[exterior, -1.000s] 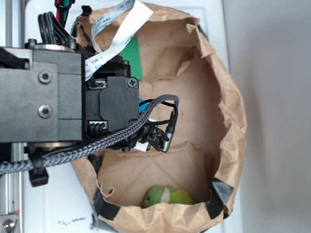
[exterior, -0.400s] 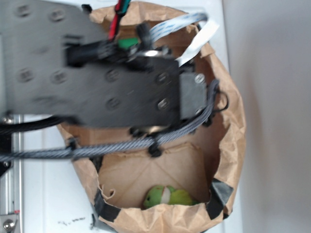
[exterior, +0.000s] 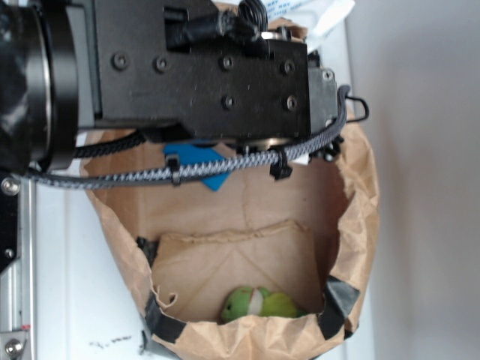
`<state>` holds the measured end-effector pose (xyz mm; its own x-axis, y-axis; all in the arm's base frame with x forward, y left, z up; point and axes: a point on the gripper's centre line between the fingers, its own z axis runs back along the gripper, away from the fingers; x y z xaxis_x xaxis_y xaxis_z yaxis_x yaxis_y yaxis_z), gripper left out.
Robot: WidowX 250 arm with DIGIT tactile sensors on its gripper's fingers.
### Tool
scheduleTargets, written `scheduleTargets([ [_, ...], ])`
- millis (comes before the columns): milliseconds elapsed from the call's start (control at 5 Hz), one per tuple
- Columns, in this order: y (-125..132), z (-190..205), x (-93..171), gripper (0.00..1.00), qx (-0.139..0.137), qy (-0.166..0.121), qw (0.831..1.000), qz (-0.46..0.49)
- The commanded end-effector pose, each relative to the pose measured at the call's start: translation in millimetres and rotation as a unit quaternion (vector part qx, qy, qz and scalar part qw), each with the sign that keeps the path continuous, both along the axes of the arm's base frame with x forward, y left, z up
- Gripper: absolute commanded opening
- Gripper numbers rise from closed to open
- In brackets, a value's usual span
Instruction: Grab the green block.
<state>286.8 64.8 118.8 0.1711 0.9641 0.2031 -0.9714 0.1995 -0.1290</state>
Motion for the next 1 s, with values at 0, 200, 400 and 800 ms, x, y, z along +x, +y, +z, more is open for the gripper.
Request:
scheduleTargets([
  [0,28.2,0.3,-20.0,1.00,0.012,0.004,1.000,-0.020],
  [200,36.6,-10.4,-18.0,1.00,0.030,0.000,0.999,-0.017],
  [400,41.0,-17.9,-18.9,1.00,0.039,0.007,0.999,-0.020],
  [800,39.6,-21.4,-21.7,1.00,0.030,0.027,0.999,0.019],
])
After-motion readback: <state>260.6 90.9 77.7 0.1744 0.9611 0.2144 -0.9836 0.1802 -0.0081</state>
